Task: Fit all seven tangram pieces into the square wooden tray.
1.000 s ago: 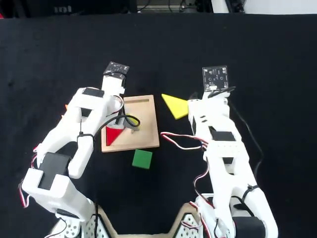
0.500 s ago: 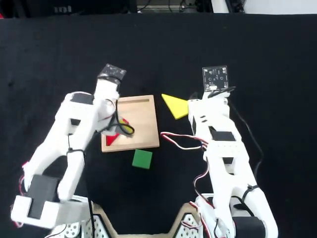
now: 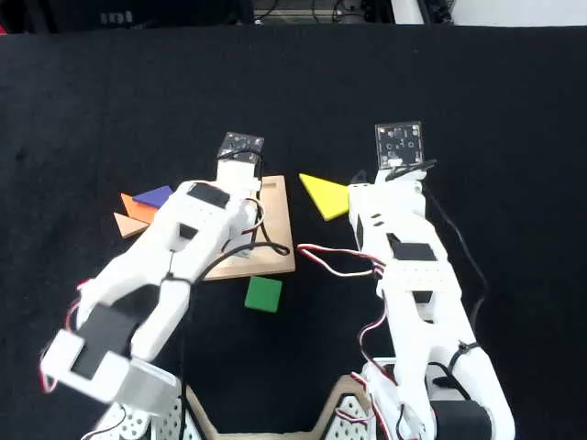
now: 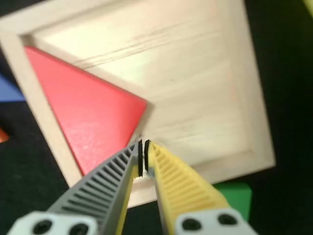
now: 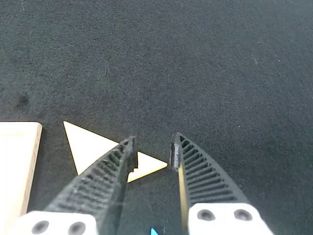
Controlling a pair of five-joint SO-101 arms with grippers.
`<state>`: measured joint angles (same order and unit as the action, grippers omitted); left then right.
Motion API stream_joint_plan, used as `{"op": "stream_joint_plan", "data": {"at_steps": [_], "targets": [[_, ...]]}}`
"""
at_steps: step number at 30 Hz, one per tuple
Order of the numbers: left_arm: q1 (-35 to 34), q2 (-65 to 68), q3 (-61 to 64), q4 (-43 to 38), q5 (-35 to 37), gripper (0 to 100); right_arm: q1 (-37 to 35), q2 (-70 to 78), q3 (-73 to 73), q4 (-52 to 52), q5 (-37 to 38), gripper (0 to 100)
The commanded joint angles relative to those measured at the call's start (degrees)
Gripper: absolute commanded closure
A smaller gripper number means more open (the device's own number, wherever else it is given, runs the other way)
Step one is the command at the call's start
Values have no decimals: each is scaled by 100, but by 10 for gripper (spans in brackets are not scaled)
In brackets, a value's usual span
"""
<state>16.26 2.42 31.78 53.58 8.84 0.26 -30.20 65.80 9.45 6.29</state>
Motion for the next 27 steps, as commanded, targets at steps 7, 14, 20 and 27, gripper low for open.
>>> {"op": "stream_joint_plan", "data": {"at_steps": [7,14,20,27], "targets": [[-277,791,-743,-105,9,954,141,4,-154,-123,44,871],[-848,782,-734,-88,0,954,141,4,-154,-123,44,871],[-998,782,-840,264,0,953,141,4,-154,-123,44,871],[-1068,782,-1209,949,-431,953,141,13,-154,-123,44,871]]}}
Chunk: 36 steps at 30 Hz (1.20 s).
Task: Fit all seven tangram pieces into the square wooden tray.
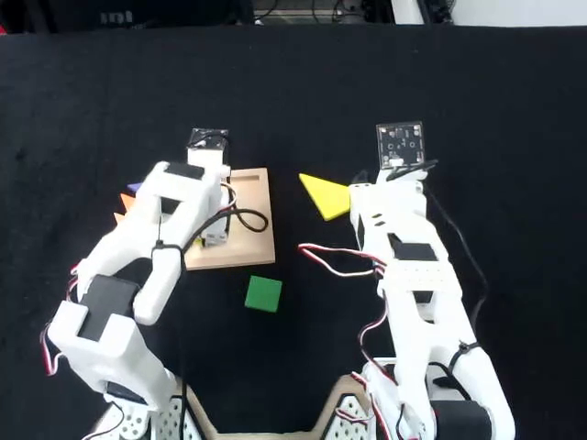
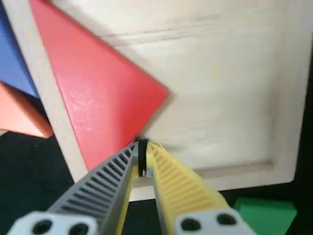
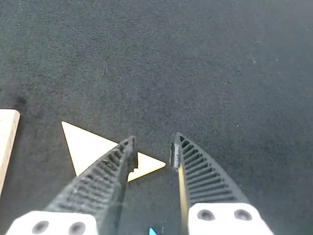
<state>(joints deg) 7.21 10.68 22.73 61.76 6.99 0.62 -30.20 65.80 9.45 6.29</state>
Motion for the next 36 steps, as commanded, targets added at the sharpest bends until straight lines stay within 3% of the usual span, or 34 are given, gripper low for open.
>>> {"op": "stream_joint_plan", "data": {"at_steps": [1,10,16,21,26,32,36], "targets": [[-207,-44,-295,149,-281,953,105,13,-154,-123,44,871],[-391,-193,-374,422,-264,953,97,13,-154,-123,44,871],[-40,-1521,-760,1732,-255,953,97,13,-154,-123,44,871],[-690,-2919,-505,1732,-246,950,88,13,-154,-114,35,872],[-1947,-3578,690,334,53,949,-475,13,-215,202,88,934],[-2589,-3446,2870,-2822,475,949,-985,13,-963,1380,-70,944],[-2642,-3376,2914,-2989,475,949,-1723,84,-1807,2541,-237,945]]}}
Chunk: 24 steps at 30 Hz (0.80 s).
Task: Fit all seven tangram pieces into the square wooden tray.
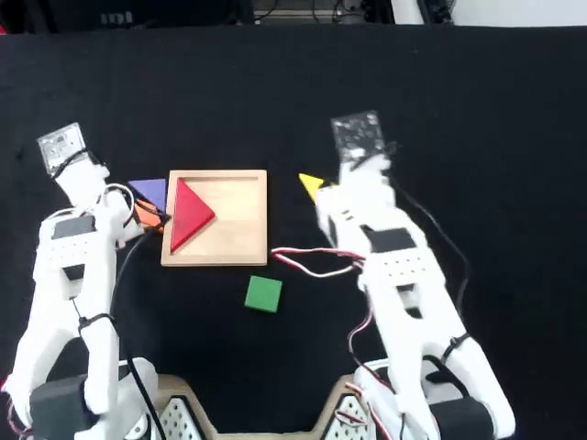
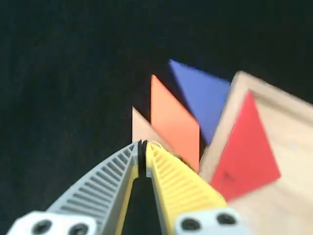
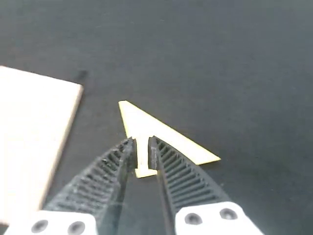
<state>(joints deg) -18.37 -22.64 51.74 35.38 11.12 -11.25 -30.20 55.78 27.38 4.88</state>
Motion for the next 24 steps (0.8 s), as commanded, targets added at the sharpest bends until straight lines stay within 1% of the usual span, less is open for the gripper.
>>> {"op": "stream_joint_plan", "data": {"at_steps": [1,5,9,11,13,15,17,18,22,24], "targets": [[-84,-44,22,-360,62,949,-730,198,-1059,985,-97,945],[-84,9,92,-431,62,952,-1187,1226,-2079,1521,-167,945],[-259,211,127,-791,114,953,-1231,2589,-3169,1793,-800,945],[-374,299,127,-932,316,953,-1231,3152,-3749,2101,-1187,938],[-426,369,127,-976,519,953,-1257,3635,-4321,2532,-1618,889],[-418,440,136,-1081,545,953,-1371,4031,-4866,2963,-1899,821],[-382,527,127,-1116,545,953,-1495,4418,-5385,3349,-1916,776],[-382,554,127,-1116,545,953,-1591,4593,-5596,3508,-1916,772],[-365,571,119,-1125,545,953,-1934,5244,-6202,3921,-1969,787],[-356,571,119,-1125,545,953,-1960,5552,-6343,3956,-2031,787]]}}
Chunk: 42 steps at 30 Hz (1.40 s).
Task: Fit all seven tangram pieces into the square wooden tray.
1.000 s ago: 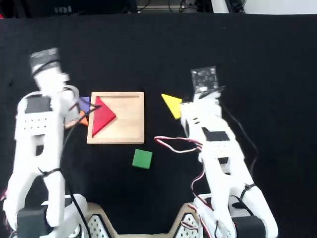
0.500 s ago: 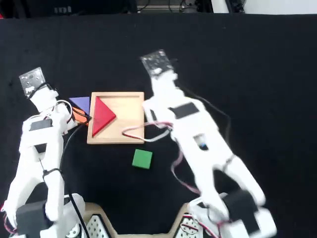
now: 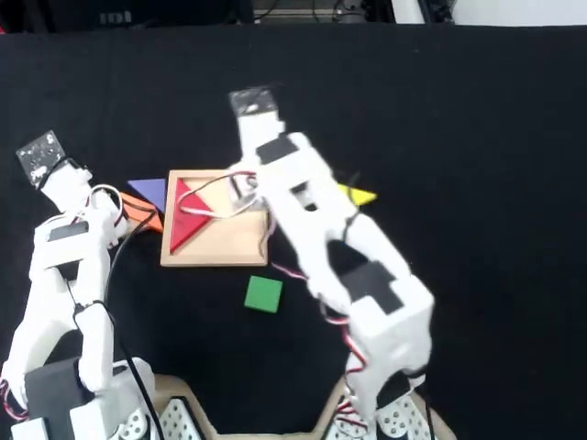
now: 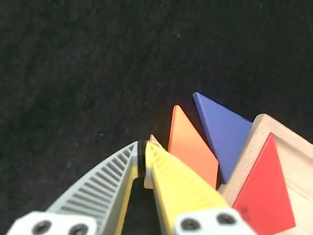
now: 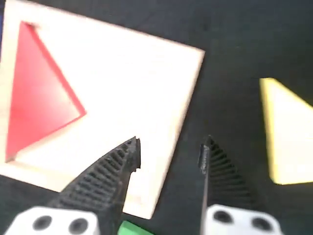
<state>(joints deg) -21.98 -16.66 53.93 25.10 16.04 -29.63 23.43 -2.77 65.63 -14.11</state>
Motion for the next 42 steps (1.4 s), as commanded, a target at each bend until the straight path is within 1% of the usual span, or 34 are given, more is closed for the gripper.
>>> {"op": "stream_joint_plan", "data": {"at_steps": [1,6,13,17,21,25,28,30,35,42], "targets": [[4,-26,-101,-97,53,953,-97,338,-549,132,-246,787],[13,-26,-101,-97,53,953,123,884,-892,141,-352,817],[13,-18,-101,-97,53,952,308,998,-936,149,-343,841],[13,-18,-101,-97,53,951,554,1007,-901,334,-334,881],[13,-18,-101,-97,53,950,932,1007,-901,527,-316,885],[75,0,-101,-97,53,950,1275,980,-936,571,273,893],[101,9,-101,-97,-26,951,1371,971,-945,580,923,940],[101,9,-101,-97,-105,952,1380,971,-919,589,1187,953],[101,9,-101,-97,-105,953,1398,971,-919,642,1231,946],[101,9,-101,-97,-105,953,1635,963,-945,712,1204,858]]}}
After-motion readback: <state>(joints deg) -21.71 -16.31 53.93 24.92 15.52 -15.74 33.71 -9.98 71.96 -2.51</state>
